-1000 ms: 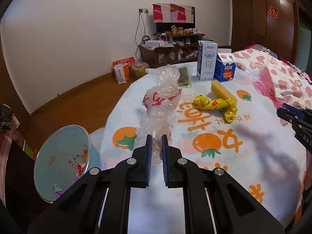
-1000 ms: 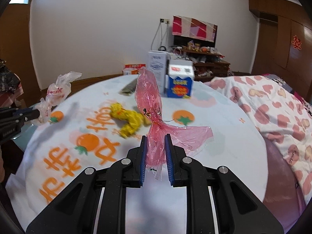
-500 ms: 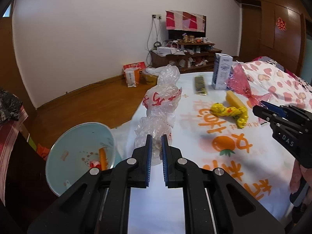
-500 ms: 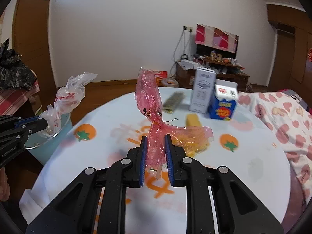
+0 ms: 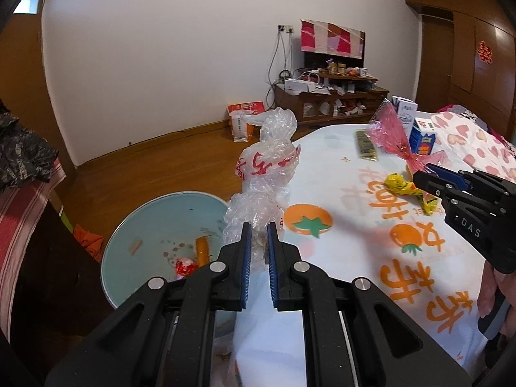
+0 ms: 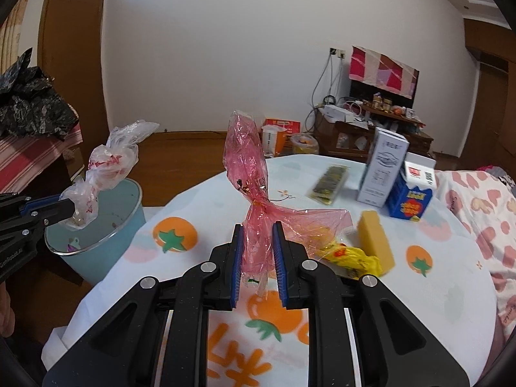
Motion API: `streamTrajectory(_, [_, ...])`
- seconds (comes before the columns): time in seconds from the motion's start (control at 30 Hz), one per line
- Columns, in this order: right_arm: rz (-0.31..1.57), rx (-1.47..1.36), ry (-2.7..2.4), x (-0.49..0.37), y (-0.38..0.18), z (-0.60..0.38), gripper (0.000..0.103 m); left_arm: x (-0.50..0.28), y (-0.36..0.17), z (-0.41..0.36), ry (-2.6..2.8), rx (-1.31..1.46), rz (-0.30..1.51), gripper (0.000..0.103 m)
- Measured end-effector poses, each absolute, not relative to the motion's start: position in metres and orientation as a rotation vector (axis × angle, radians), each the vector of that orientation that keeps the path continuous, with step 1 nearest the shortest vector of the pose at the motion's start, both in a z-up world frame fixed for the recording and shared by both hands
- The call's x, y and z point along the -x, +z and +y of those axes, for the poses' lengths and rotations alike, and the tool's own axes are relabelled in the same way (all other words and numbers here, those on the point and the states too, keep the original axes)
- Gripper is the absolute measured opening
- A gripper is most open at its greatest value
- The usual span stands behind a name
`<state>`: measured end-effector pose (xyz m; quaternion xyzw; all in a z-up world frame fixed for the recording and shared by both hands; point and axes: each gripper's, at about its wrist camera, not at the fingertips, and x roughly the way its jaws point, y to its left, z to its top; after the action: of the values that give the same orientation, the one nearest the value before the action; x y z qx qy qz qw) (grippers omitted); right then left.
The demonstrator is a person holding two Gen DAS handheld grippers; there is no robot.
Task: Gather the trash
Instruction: 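Carry the clear bag and pink bag over the teal bin with both grippers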
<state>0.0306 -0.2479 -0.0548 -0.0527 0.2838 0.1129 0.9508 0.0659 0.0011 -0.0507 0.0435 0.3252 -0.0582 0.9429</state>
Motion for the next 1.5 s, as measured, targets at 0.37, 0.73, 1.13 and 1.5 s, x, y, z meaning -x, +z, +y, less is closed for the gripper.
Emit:
streamTrajectory(0.37, [0.580,0.142,0.302,-0.042,-0.058,-0.207,0.019,-0.065,-0.055,0.037,-0.039,-0.068,0.664,0.010])
streamTrajectory(0.73, [0.577,0.185,0.368,-0.045,-0.059,-0.169,0.019,-0.066,-0.057,0.068,0.028,-0.040,0.671,0.010])
streamTrajectory(1.13, [0.578,0.233,0.423,-0.052,-0.060,-0.134,0.019,-0.066,-0.061,0.090,0.074,-0.020,0.685,0.010])
streamTrajectory(1.5, [0.583,0.264,0.459,-0.055,-0.063,-0.109,0.019,-0.066,-0.065,0.111,0.119,-0.001,0.702,0.010])
